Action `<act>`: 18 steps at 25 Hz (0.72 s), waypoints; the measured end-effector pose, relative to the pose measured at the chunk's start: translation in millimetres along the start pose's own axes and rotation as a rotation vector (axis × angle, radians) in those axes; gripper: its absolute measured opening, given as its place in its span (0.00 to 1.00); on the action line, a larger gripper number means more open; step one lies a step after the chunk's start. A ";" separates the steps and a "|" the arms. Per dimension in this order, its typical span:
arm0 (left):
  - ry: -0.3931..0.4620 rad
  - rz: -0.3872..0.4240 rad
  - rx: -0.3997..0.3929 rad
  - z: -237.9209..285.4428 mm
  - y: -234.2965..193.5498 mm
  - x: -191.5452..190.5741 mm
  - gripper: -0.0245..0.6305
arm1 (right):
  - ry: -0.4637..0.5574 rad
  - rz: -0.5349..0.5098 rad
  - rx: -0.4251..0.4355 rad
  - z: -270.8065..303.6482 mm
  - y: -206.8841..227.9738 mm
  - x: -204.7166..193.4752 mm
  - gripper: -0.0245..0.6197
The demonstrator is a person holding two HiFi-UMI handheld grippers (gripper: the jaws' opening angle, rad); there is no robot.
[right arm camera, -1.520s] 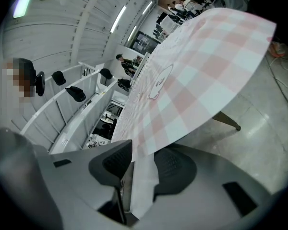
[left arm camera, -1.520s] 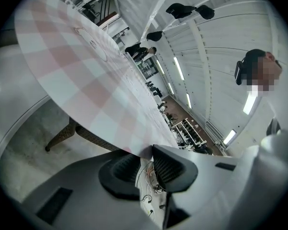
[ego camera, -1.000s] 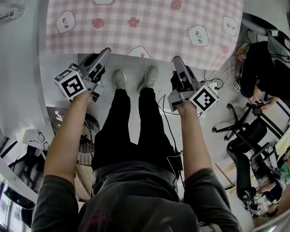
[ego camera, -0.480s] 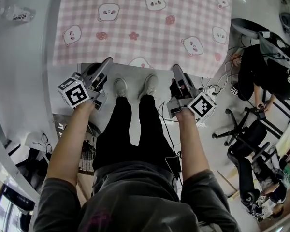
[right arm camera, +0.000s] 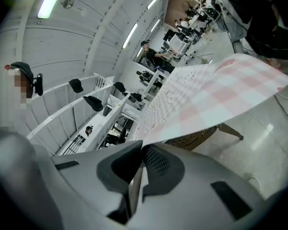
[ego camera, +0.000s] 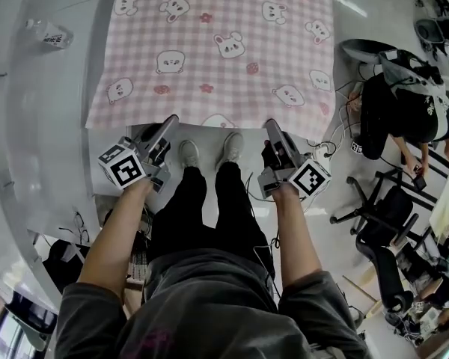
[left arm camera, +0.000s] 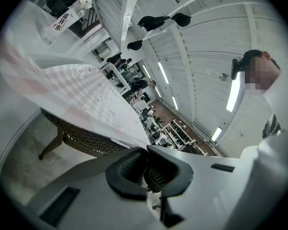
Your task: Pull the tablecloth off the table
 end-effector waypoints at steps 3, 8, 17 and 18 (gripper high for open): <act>0.009 0.022 -0.022 -6.6 21.8 4.7 0.04 | 0.012 0.003 0.001 -14.4 -14.0 7.4 0.05; 0.014 0.061 -0.042 -20.8 69.7 16.0 0.04 | 0.045 -0.018 0.019 -37.0 -46.0 29.2 0.05; 0.052 0.074 -0.107 -11.1 69.8 28.3 0.04 | 0.110 -0.065 0.051 -28.2 -53.4 41.2 0.05; 0.058 0.077 -0.110 -12.9 74.6 31.0 0.04 | 0.112 -0.067 0.071 -27.5 -61.1 44.6 0.05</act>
Point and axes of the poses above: the fingertips, and each gripper's own axes: z forward along the fingers, y to its right, x out of its top, the point moved 1 cm from there along -z, backward along the fingers, and after that the axes turned 12 degrees about x, right-handed, at the moved point
